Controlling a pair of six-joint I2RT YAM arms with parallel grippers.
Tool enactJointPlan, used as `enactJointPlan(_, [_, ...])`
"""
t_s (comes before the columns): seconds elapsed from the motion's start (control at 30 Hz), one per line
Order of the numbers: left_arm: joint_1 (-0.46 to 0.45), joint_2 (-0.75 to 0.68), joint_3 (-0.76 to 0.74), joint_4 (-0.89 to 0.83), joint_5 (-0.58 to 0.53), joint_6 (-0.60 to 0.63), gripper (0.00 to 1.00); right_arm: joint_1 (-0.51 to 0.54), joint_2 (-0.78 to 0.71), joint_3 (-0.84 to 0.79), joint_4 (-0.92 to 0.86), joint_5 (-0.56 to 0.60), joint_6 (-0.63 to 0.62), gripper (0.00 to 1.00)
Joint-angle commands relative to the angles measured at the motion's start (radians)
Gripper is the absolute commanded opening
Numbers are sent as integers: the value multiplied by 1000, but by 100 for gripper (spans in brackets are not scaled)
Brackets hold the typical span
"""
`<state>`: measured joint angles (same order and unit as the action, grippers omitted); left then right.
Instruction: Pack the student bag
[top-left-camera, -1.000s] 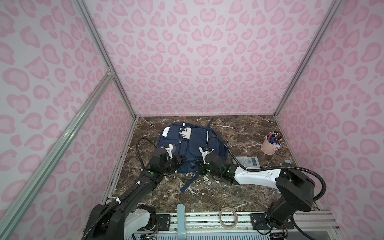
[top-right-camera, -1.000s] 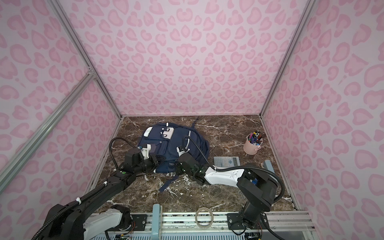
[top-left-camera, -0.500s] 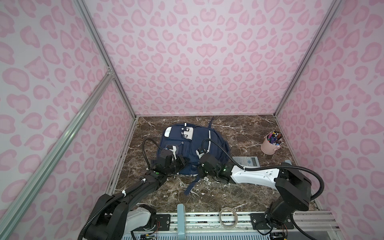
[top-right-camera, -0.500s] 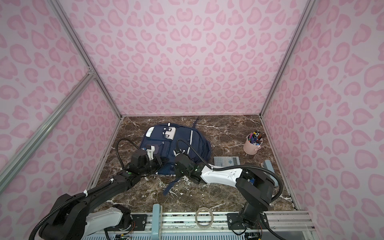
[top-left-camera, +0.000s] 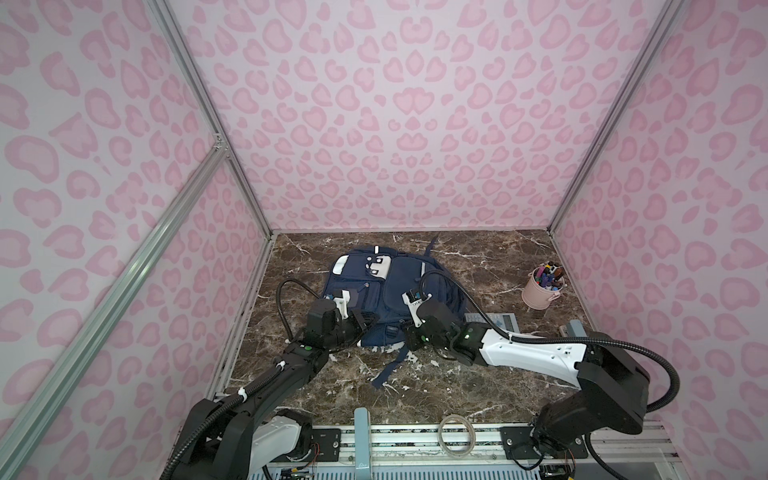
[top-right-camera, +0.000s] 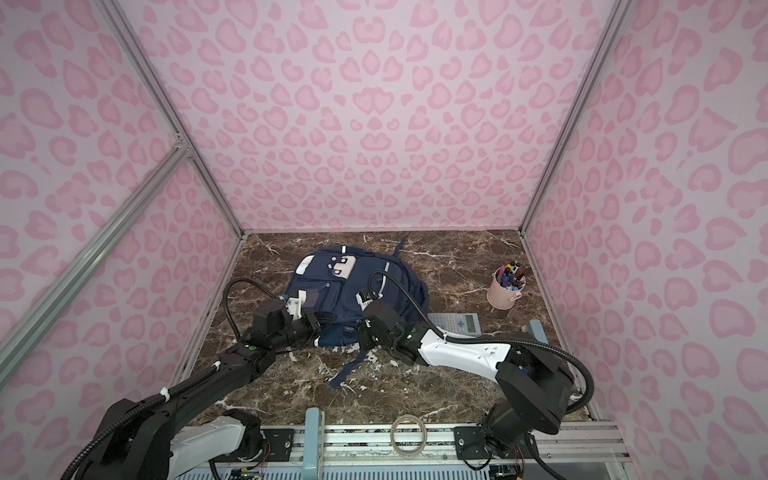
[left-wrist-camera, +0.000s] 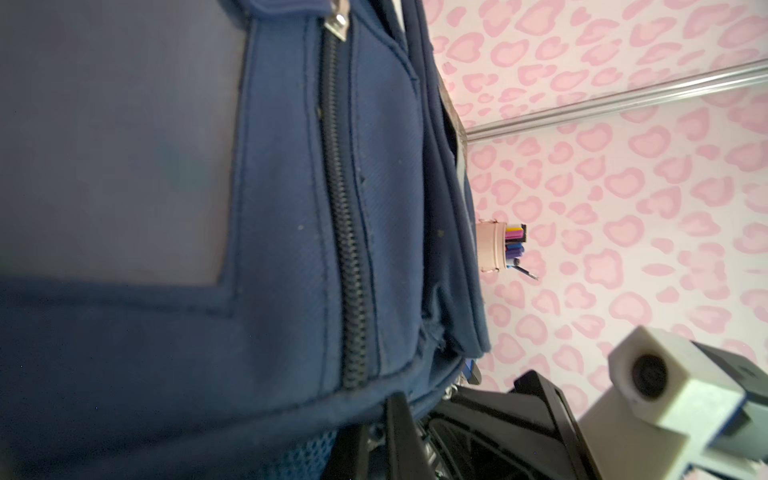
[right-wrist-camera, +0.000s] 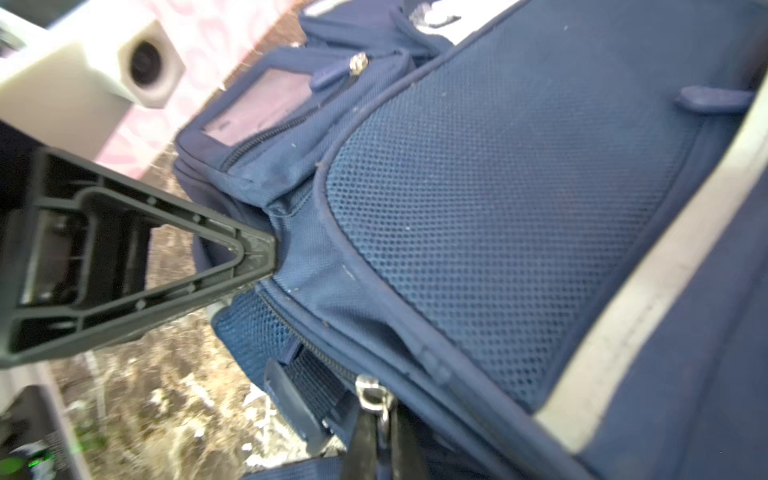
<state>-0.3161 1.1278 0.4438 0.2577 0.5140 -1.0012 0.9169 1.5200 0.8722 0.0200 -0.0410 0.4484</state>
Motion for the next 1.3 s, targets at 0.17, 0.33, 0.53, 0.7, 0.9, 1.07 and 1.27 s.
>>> enactJointPlan(0.17, [43, -15, -23, -44, -186, 48, 3, -125, -46, -88, -287, 128, -72, 0])
enactJointPlan(0.33, [-15, 22, -36, 47, -141, -4, 3, -33, 0, -16, -214, 78, -80, 0])
enactJointPlan(0.53, [13, 6, 6, -97, -270, 89, 3, -60, 87, 73, -283, 191, -103, 0])
enactJointPlan(0.7, [149, 32, 51, -157, -230, 135, 3, -192, 2, -39, -249, 115, -124, 0])
enactJointPlan(0.9, [189, 80, 150, -248, -337, 217, 3, -185, 28, -4, -292, 103, -136, 0])
enactJointPlan(1.07, [205, 31, 174, -304, -342, 238, 74, -81, -7, 15, -272, 63, -80, 0])
enactJointPlan(1.27, [-121, -297, 96, -416, -489, 100, 86, -52, -9, -3, -208, 26, -37, 0])
